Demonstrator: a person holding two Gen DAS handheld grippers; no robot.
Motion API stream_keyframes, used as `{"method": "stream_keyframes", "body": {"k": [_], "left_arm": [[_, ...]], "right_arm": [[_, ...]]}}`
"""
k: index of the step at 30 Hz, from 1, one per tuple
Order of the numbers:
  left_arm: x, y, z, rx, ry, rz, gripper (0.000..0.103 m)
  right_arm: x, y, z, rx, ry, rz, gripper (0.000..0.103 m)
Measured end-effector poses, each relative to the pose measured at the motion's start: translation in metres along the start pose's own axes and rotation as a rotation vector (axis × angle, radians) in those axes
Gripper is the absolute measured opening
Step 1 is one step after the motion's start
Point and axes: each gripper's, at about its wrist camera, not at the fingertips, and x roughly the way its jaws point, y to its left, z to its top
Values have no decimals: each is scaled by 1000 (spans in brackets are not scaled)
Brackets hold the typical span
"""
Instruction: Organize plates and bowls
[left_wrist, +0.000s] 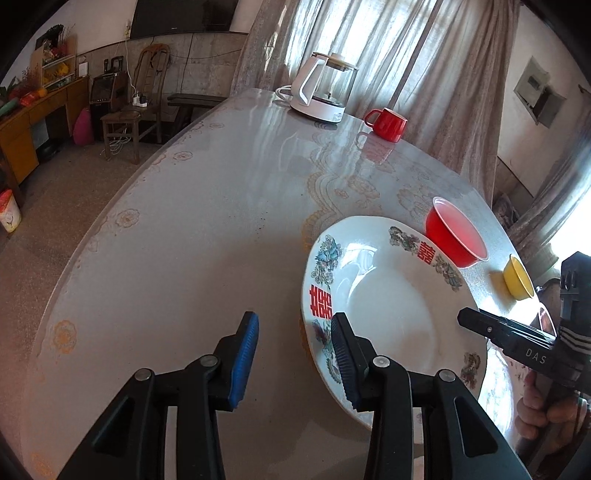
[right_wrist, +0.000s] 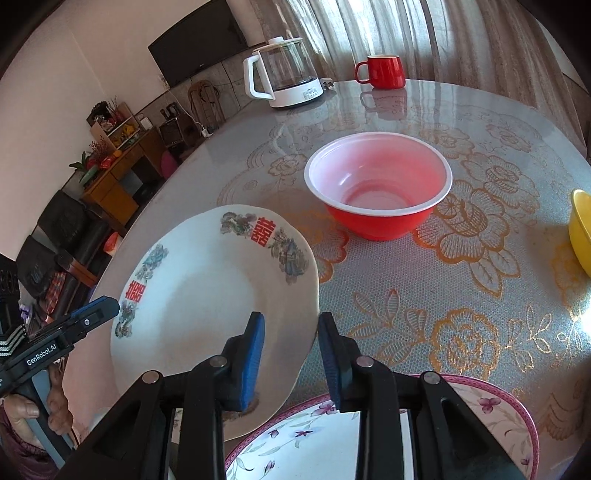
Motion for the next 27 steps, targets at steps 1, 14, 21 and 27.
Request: {"method": "stream_keyframes", "body": {"k": [1, 14, 21, 27], "left_arm": [[3, -1, 0, 1, 6, -9, 40], [24, -18, 5, -2, 83, -32, 25], [13, -21, 3, 16, 52, 7, 24], [26, -18, 7, 8, 87, 25, 29]], "right_arm": [[2, -1, 0, -4, 5, 3, 28], [13, -3, 3, -49, 25, 28, 27], [13, 0, 4, -33, 20, 51, 28], [24, -2, 9, -43, 44, 76, 27]]}}
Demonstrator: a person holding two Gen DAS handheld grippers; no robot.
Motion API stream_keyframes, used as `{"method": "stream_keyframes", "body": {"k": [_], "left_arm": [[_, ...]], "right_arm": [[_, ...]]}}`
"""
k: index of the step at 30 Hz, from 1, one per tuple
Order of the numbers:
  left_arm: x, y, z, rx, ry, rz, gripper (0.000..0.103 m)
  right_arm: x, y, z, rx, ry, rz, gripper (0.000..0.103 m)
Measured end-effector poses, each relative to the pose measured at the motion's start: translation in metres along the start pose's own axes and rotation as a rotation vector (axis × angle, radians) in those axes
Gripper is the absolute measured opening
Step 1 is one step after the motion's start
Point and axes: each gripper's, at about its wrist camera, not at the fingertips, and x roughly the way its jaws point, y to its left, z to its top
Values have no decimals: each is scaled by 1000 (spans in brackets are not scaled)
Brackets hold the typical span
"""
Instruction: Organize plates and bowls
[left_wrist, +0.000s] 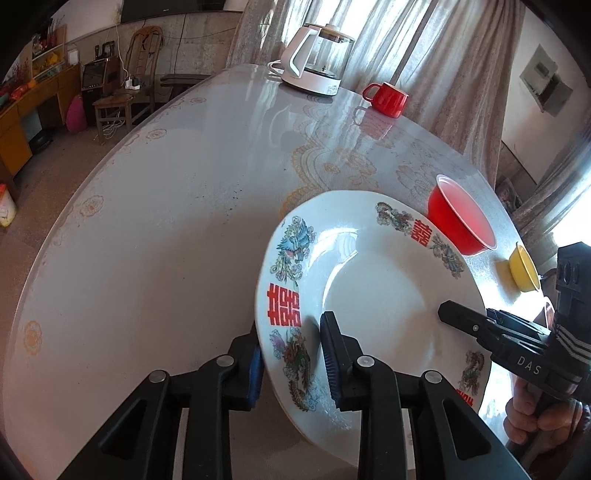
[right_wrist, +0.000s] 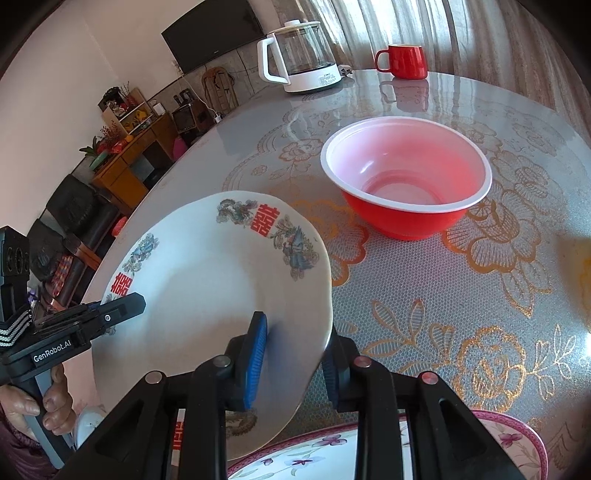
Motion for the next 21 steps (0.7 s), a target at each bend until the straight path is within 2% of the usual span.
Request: {"method": "stream_keyframes", "body": {"k": [8, 12, 16, 21], "left_arm": [[-1, -5, -3, 40, -39, 52, 30], [1, -5, -1, 43, -32, 56, 31], [9, -10, 3, 65, -2, 67, 38], [8, -9, 4, 47, -10, 71, 35]], "right_arm": [[-2, 2, -3, -28, -13, -10, 27], [-3, 4, -4, -40, -13, -18, 30], [-3, 9, -5, -55, -15, -37, 31], [-5, 7, -7, -56, -26, -47, 30]]}}
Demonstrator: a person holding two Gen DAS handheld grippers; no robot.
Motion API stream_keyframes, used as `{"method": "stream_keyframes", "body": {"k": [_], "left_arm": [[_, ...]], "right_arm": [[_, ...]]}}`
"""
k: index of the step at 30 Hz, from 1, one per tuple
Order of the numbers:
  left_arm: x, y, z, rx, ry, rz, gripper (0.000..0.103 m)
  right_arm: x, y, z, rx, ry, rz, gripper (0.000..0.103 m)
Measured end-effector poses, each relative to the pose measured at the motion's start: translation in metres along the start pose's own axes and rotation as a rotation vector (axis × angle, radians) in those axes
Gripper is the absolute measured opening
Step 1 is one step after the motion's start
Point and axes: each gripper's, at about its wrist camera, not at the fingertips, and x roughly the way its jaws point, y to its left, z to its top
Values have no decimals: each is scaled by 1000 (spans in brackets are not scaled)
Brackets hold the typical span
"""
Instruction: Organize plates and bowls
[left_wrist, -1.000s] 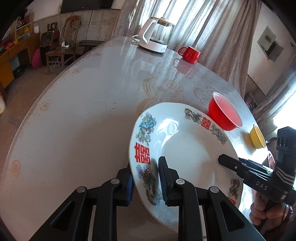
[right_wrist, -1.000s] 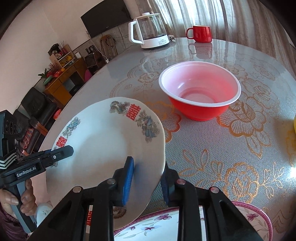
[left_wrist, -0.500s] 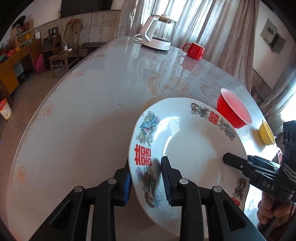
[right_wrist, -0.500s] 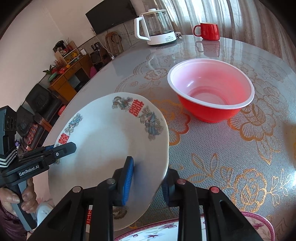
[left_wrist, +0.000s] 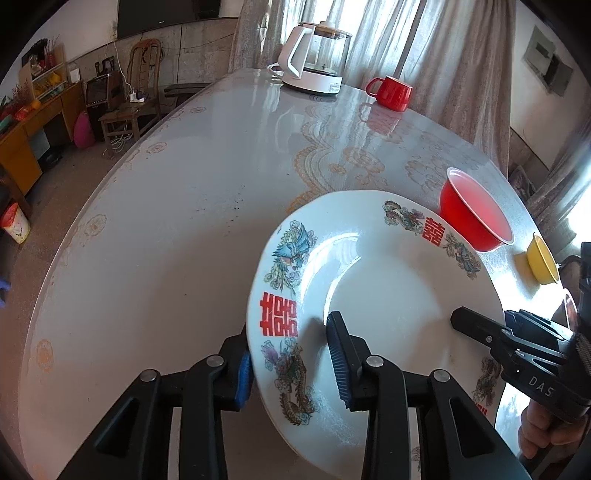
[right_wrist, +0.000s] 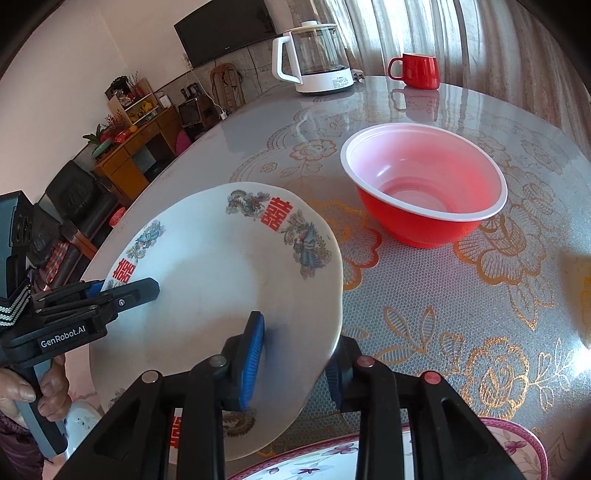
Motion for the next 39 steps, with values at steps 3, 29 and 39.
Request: {"method": "stream_keyframes", "body": {"k": [3, 29, 39], "left_arm": [[0, 0, 0, -1, -1, 0, 35], [-3, 4, 0, -52, -13, 1, 32], [-4, 0, 9, -22, -40, 46, 32]], "right_arm": [[0, 1, 0, 1, -2, -3, 30], [-5, 6, -3, 9, -15, -7, 28], [1, 3, -2, 13, -10, 12, 28]]}}
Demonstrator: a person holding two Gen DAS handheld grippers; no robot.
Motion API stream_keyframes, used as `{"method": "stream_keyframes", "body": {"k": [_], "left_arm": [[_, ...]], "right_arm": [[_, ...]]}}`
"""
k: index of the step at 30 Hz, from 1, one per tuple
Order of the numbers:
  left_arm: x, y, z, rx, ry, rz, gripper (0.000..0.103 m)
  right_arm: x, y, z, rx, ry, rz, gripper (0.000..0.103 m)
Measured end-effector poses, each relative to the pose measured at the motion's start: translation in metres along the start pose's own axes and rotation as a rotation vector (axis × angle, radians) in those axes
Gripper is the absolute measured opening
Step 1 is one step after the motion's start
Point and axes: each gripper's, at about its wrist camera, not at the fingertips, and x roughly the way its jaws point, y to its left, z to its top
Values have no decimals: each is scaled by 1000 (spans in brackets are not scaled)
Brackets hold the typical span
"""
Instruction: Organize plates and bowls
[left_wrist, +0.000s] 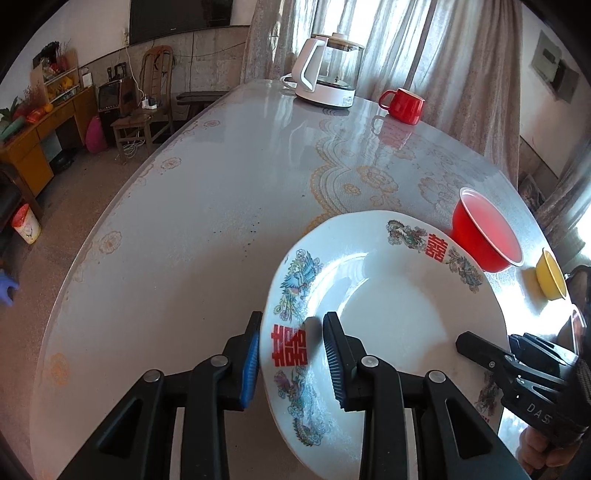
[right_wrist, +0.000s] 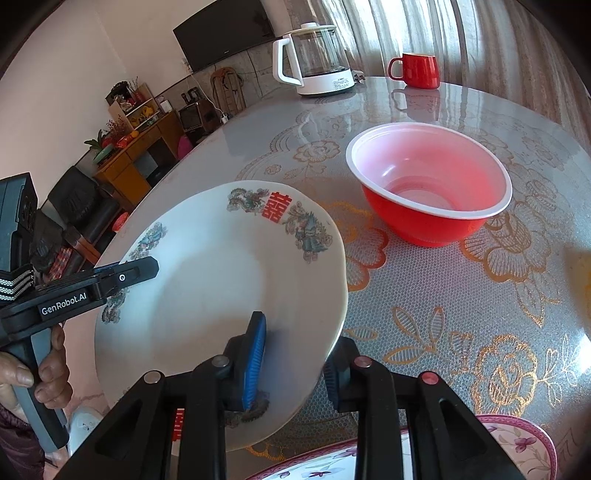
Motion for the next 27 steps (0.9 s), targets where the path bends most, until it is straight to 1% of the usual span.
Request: {"method": "stream_keyframes", "body": {"k": [3, 5, 7, 14, 16, 21, 27], "left_arm": [[-5, 1, -5, 5, -17, -3, 32], [-5, 1, -6, 9, -15, -2, 32], [-8, 2, -8, 1, -14, -25, 32], [-19, -9, -17, 39, -20, -66, 31], [-22, -13, -20, 52, -30, -62, 31], [-30, -17, -26, 55, -51, -78, 30], [-53, -30, -33, 81, -105, -95, 30]], "right_arm": [[-4, 3, -2, -12, -12, -15, 28], [-8, 6, -2, -25, -19, -15, 27], [-12, 7, -4, -34, -24, -12, 26], [-24, 2, -9, 15, -52, 31, 26], [-27, 5, -11, 2, -60, 0, 26], [-35, 6, -18, -18, -89, -38, 26], [-59, 9, -30, -26, -148, -55, 26]]}}
